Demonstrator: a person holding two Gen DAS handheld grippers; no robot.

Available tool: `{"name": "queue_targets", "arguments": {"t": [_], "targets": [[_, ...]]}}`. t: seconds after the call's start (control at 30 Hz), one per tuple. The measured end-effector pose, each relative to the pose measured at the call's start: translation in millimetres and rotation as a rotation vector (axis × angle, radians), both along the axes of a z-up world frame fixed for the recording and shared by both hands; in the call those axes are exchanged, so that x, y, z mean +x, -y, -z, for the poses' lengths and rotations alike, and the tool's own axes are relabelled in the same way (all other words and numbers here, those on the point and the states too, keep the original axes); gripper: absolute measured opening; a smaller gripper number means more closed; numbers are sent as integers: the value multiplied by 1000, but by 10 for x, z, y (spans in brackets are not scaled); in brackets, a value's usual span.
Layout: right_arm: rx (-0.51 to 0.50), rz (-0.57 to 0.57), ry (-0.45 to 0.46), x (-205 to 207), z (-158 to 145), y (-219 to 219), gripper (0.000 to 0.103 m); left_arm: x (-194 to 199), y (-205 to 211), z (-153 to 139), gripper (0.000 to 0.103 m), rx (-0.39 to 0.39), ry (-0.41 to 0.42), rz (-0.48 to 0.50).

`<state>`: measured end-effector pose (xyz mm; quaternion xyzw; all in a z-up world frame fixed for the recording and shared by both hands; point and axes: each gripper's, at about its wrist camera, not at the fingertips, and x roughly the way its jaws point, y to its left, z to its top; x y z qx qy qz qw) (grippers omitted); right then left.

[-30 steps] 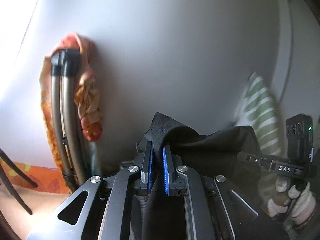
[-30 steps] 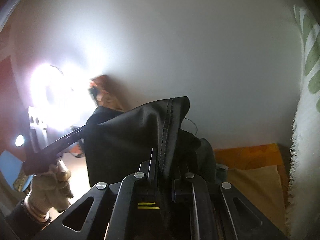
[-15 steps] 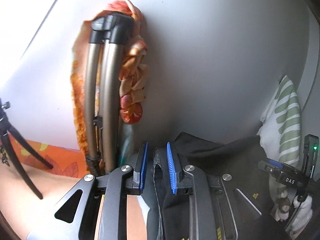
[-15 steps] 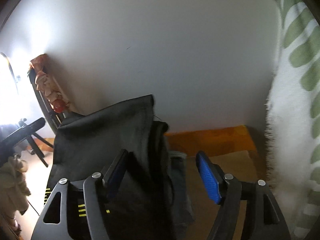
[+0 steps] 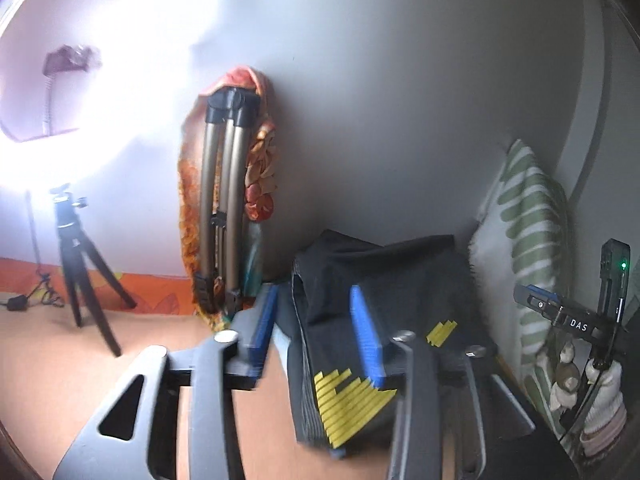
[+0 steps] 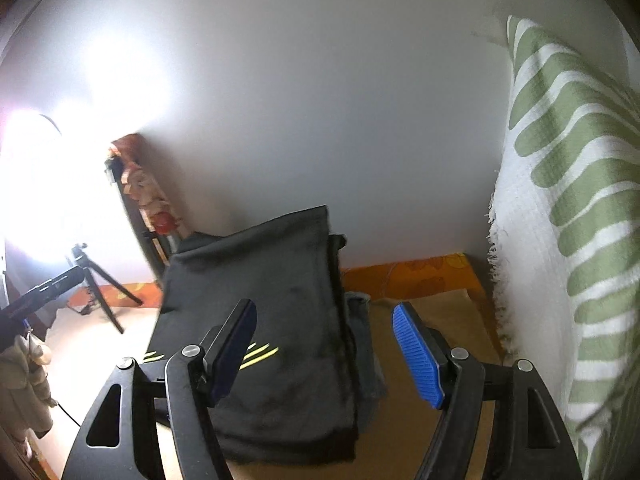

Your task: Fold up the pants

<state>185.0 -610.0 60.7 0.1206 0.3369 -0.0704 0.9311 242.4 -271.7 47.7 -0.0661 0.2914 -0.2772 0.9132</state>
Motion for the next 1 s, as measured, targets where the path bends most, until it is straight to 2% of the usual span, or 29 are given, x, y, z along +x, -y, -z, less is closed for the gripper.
{"name": "queue_targets", "arguments": {"t": [0.2,0.27,0.5,0.6,0.73,0.87,1.0], "targets": [[-19,-17,20,-389,-184,-313,75,-506,-139,-154,39,17,35,34],[-36,-18,23,-531,-236,-436,77,-675,-194,-195,45,16,42,48],[-75,-25,28,-1037,-358,-929,84,-1137,-438,-280,49,26,72,66],[-107,-35,25,-1208,-359,-1160,88,-1311,-557,-270,52,16,76,66],[-140,-43,28,-1386,-346,-1422,100,-1527,-704,-201,59,6,72,71],[-179,-40,35,-1558,-311,-1652,102,-1695,-835,-103,70,16,53,48],[-179,-44,38,-1660,-248,-1823,103,-1821,-971,-7,72,18,23,9]]}}
